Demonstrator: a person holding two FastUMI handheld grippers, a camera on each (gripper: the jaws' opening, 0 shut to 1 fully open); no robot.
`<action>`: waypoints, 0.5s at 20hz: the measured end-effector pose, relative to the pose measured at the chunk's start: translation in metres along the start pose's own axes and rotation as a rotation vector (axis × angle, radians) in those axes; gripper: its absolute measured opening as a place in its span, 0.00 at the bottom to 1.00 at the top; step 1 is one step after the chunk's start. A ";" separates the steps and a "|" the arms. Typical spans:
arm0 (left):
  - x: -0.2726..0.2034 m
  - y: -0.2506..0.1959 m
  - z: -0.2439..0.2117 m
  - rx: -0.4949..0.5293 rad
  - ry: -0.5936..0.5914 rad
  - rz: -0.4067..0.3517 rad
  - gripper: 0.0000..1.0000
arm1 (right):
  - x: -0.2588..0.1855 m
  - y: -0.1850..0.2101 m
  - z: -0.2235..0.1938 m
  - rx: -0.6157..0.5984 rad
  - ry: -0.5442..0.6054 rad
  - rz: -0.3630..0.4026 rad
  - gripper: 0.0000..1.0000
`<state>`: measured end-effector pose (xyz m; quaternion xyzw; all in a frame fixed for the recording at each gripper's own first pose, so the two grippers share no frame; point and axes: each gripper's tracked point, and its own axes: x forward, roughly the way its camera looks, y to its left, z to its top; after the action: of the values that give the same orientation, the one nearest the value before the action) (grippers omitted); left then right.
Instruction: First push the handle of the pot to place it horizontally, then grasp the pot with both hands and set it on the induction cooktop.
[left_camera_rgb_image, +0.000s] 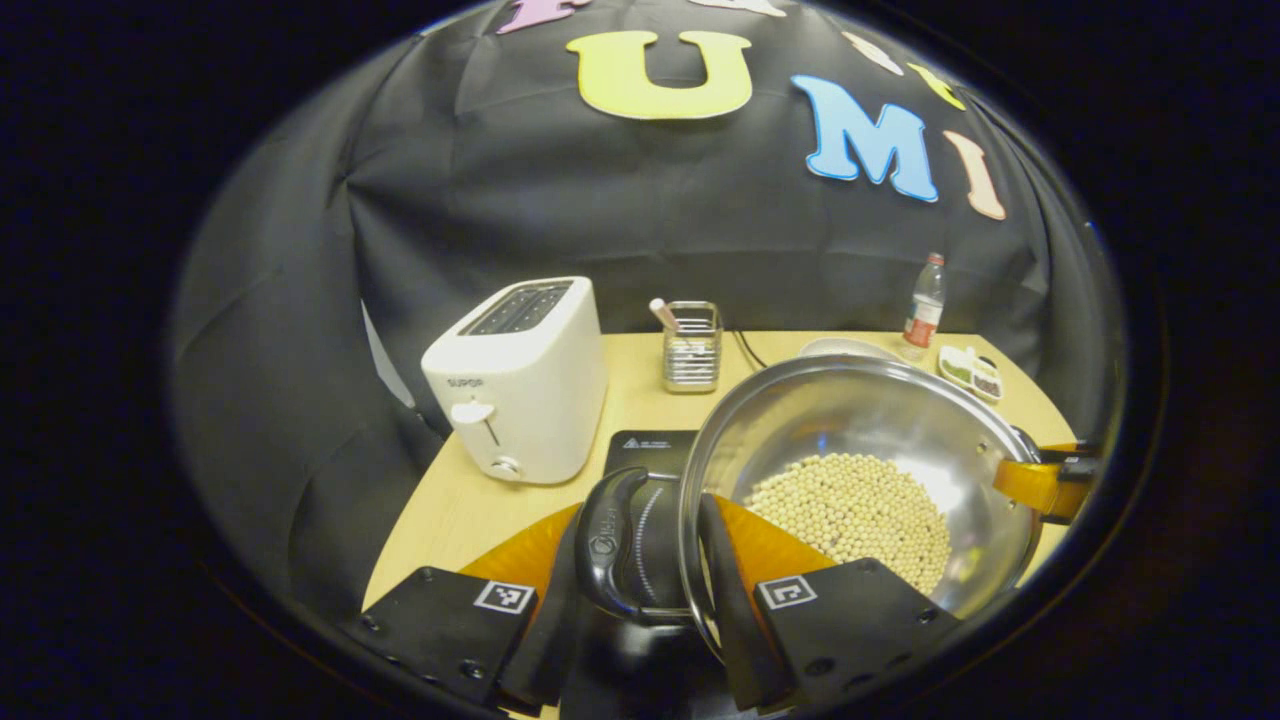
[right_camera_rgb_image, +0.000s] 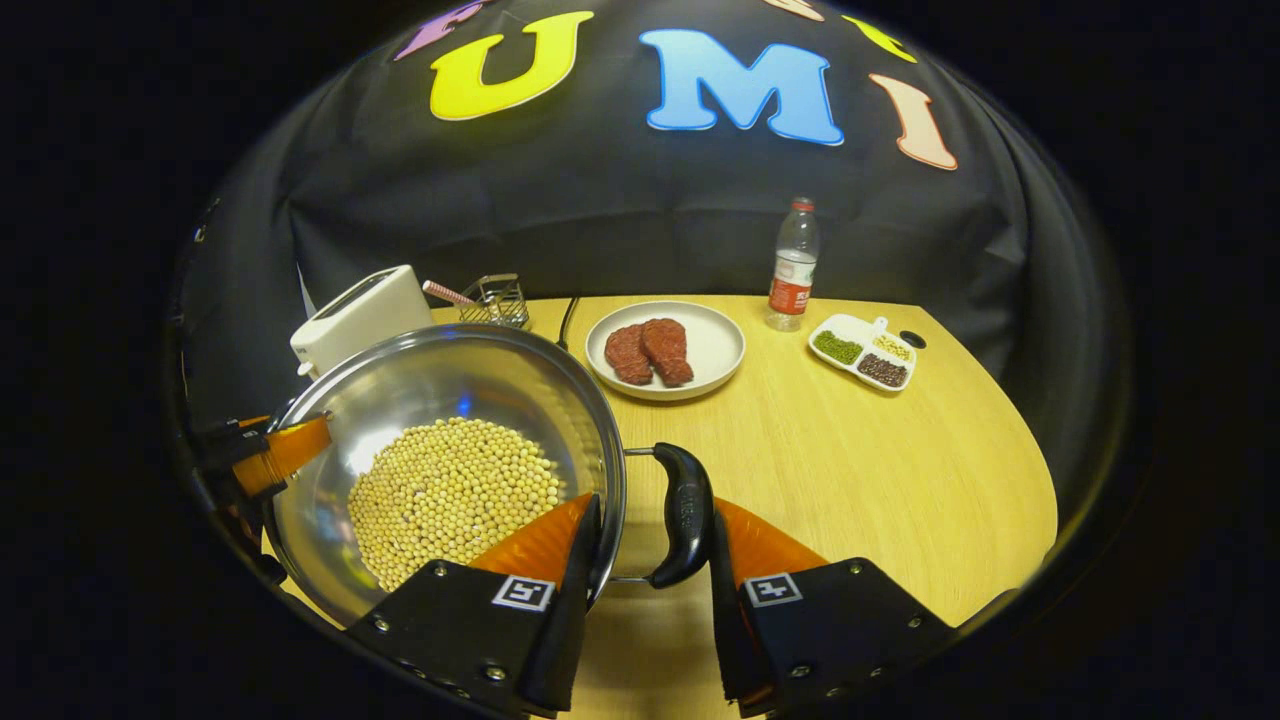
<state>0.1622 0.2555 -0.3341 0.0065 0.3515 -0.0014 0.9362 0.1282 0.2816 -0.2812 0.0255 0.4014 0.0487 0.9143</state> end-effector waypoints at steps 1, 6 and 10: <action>0.005 0.007 -0.002 -0.001 0.007 0.004 0.67 | 0.005 0.007 0.000 -0.003 0.007 0.003 0.54; 0.021 0.032 -0.010 -0.024 0.023 0.004 0.67 | 0.016 0.032 0.008 -0.023 -0.009 -0.002 0.54; 0.022 0.047 -0.009 -0.051 -0.013 0.032 0.71 | 0.019 0.043 0.014 -0.022 -0.029 0.030 0.58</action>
<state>0.1731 0.3024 -0.3545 -0.0119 0.3453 0.0227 0.9381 0.1481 0.3265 -0.2819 0.0221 0.3873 0.0662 0.9193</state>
